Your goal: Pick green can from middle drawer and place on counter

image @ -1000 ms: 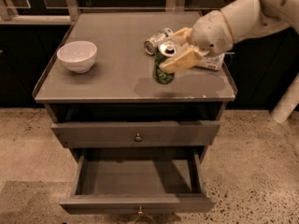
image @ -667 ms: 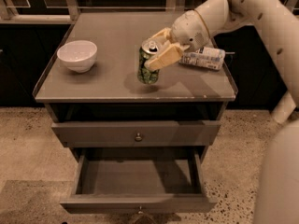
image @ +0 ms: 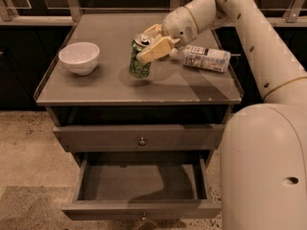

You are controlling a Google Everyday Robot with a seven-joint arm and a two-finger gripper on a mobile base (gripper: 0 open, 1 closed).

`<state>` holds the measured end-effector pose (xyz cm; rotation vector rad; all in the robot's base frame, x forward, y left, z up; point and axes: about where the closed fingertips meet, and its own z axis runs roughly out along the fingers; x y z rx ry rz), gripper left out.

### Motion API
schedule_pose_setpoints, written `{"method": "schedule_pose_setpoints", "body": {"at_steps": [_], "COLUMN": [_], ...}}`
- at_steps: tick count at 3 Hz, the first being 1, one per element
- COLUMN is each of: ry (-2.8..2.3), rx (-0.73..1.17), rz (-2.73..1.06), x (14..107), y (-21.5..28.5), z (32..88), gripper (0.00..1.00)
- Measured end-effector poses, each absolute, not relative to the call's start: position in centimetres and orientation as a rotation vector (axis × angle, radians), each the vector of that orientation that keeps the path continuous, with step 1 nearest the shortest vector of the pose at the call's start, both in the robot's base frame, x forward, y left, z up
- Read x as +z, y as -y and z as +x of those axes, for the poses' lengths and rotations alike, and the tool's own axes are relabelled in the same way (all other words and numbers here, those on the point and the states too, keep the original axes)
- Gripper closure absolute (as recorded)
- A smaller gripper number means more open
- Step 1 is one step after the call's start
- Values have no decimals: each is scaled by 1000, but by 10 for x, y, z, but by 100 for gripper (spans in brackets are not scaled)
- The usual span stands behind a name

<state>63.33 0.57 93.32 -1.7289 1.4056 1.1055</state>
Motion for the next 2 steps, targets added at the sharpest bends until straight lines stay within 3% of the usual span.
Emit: {"method": "schedule_pose_setpoints", "body": {"at_steps": [2], "ry": [-1408], "rx": [1100], "rz": [-1725], "x": [934], "y": [-6], "z": [634], "gripper": [34]}}
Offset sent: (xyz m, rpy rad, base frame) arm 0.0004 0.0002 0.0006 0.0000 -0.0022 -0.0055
